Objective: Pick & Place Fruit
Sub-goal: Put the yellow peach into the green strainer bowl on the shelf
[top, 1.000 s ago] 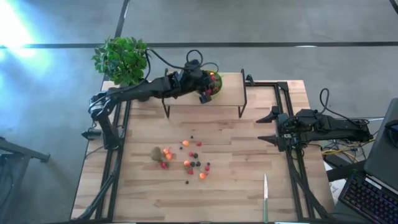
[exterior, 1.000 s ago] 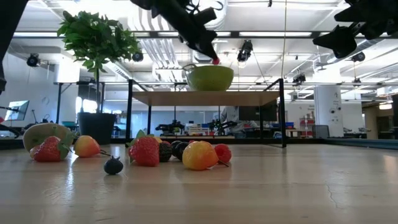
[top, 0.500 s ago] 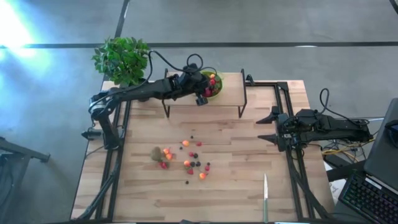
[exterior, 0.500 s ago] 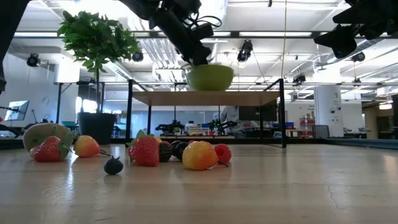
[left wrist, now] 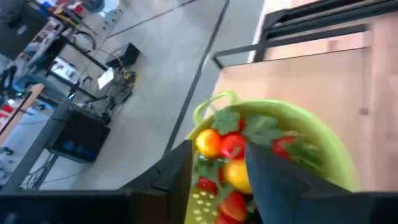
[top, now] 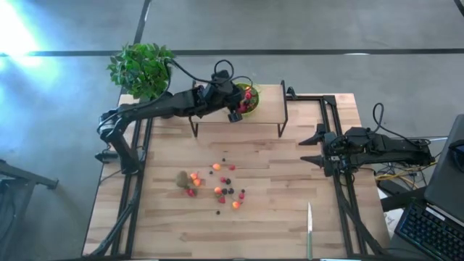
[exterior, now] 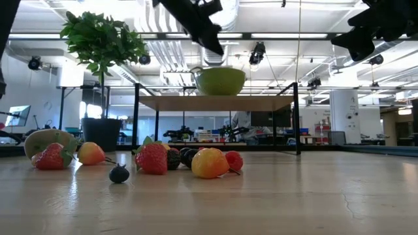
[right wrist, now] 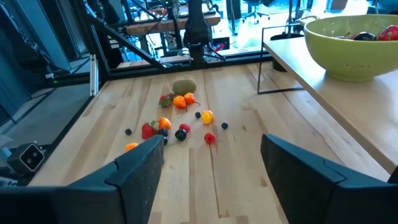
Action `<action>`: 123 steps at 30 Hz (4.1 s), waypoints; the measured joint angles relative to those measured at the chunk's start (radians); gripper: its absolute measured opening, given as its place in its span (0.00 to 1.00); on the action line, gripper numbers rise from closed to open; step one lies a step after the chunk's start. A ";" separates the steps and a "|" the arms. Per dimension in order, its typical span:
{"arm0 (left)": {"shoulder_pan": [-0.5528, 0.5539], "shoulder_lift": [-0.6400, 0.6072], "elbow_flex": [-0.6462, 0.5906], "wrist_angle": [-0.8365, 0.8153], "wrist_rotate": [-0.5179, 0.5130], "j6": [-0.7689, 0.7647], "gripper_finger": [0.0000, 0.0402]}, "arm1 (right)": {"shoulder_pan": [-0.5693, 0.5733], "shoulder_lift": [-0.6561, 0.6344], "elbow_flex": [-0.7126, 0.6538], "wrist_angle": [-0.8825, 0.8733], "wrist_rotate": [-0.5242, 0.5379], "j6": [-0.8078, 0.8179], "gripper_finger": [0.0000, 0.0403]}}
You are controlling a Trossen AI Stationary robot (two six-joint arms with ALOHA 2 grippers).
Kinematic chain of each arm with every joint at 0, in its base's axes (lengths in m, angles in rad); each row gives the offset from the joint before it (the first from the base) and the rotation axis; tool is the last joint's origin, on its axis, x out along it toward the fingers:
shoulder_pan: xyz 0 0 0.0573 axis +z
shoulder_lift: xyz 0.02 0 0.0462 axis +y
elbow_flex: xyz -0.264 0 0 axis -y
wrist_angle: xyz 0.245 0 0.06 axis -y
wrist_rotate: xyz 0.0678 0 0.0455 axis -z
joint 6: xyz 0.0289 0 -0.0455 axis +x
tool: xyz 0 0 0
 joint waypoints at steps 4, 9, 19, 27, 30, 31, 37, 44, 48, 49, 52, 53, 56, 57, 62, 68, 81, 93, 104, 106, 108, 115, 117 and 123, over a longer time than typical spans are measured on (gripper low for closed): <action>-0.059 -0.038 0.034 -0.190 0.010 -0.044 0.47 | 0.000 0.000 0.000 0.000 0.000 0.000 0.62; -0.137 -0.072 0.031 -0.448 0.120 -0.115 0.50 | 0.000 0.000 0.000 0.000 0.000 0.000 0.59; -0.200 -0.074 -0.094 -0.604 0.255 -0.211 0.50 | 0.000 0.000 0.000 0.000 0.000 0.000 0.54; -0.201 -0.074 -0.326 -0.473 0.268 -0.205 0.50 | 0.000 0.000 0.000 0.000 0.000 0.000 0.51; -0.201 -0.074 -0.410 -0.401 0.303 -0.190 0.50 | 0.000 0.000 0.000 0.000 0.000 0.000 0.50; -0.201 -0.074 -0.435 -0.374 0.311 -0.184 0.50 | 0.000 0.000 0.000 0.000 0.000 0.000 0.50; -0.203 -0.074 -0.529 -0.248 0.437 -0.185 0.50 | 0.000 0.000 0.000 0.000 0.000 0.000 0.48; -0.221 -0.069 -0.604 -0.138 0.471 -0.209 0.50 | 0.000 0.000 0.000 0.000 0.000 0.000 0.44; -0.231 -0.069 -0.636 -0.076 0.472 -0.227 0.50 | 0.000 0.000 0.000 0.000 0.000 0.000 0.42; -0.234 -0.069 -0.645 -0.059 0.472 -0.229 0.50 | 0.000 0.000 0.000 0.000 0.000 0.000 0.41; -0.246 -0.069 -0.661 -0.036 0.473 -0.228 0.50 | 0.000 0.000 0.000 0.000 0.000 0.000 0.40; -0.250 -0.067 -0.664 -0.034 0.473 -0.228 0.50 | 0.000 0.000 0.000 0.000 0.000 0.000 0.39; -0.258 -0.056 -0.669 -0.020 0.473 -0.228 0.50 | 0.000 0.000 0.000 0.000 0.000 0.000 0.37; -0.260 -0.048 -0.672 -0.004 0.473 -0.228 0.50 | 0.000 0.000 0.000 0.000 0.000 0.000 0.36; -0.265 0.011 -0.676 0.035 0.456 -0.189 0.50 | 0.000 0.000 0.000 0.000 0.000 0.000 0.32; -0.265 0.047 -0.666 0.042 0.454 -0.181 0.50 | 0.000 0.000 0.000 0.000 0.000 0.000 0.27; -0.266 0.048 -0.665 0.041 0.458 -0.179 0.36 | 0.000 0.000 0.000 0.000 0.000 0.000 0.15; -0.266 0.049 -0.665 0.044 0.454 -0.179 0.33 | 0.000 0.000 0.000 0.000 0.000 0.000 0.09; -0.265 0.048 -0.605 -0.048 0.430 -0.182 0.31 | 0.000 0.000 0.000 0.000 0.000 0.000 0.12; -0.263 0.033 -0.553 -0.081 0.430 -0.183 0.31 | 0.000 0.000 0.000 0.000 0.000 0.000 0.14; -0.264 0.013 -0.494 -0.107 0.430 -0.178 0.31 | 0.000 0.000 0.000 0.000 0.000 0.000 0.15; -0.258 -0.003 -0.259 -0.117 0.371 -0.120 0.31 | 0.000 0.001 0.000 0.000 0.000 0.000 0.21; -0.254 -0.005 -0.191 -0.113 0.351 -0.102 0.31 | 0.000 0.001 0.000 0.000 0.000 0.000 0.23; -0.222 -0.005 -0.024 -0.088 0.318 -0.051 0.31 | 0.000 0.001 0.000 0.000 0.000 0.000 0.28</action>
